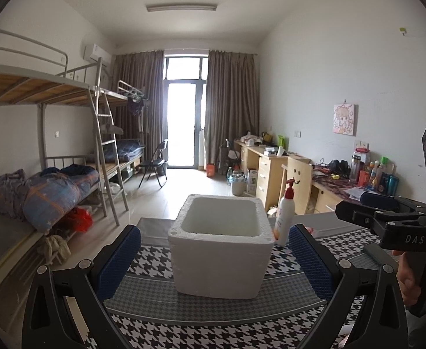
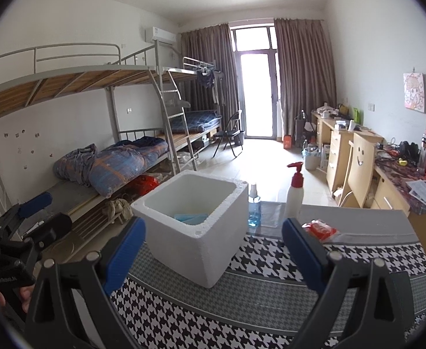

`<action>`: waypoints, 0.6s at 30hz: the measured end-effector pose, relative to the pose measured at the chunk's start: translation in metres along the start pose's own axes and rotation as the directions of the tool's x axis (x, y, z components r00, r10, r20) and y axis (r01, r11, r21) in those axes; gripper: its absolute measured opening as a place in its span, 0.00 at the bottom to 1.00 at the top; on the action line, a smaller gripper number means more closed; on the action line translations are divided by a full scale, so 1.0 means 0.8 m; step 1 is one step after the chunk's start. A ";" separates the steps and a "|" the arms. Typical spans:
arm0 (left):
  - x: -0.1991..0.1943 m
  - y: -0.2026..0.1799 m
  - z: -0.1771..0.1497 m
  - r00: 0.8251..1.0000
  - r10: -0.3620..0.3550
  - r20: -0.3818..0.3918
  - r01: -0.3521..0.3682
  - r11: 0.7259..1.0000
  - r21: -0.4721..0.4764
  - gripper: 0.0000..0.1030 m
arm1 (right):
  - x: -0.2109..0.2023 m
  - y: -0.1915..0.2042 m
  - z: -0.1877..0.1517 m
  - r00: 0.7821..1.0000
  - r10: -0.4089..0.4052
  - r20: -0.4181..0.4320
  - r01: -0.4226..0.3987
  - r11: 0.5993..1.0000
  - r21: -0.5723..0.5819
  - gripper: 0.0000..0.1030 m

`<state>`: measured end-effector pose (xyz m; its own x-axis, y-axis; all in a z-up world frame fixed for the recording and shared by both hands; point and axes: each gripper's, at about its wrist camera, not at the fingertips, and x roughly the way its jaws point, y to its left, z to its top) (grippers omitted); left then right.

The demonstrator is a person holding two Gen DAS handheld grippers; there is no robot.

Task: Organize soft objects
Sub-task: 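Withdraw both tools from the foam box back toward the table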

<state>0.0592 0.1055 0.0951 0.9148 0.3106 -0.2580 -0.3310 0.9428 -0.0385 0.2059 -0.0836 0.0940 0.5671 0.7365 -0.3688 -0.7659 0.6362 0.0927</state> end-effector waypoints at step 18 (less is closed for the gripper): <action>-0.007 -0.021 -0.012 0.995 -0.094 0.016 0.094 0.996 0.008 0.99 | -0.038 -0.016 -0.021 0.997 -0.061 0.052 0.060 0.998 0.021 0.94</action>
<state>0.0578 0.0865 0.0882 0.9454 0.2227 -0.2379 -0.2420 0.9687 -0.0552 0.1930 -0.1179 0.0889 0.6282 0.7070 -0.3248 -0.7236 0.6843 0.0901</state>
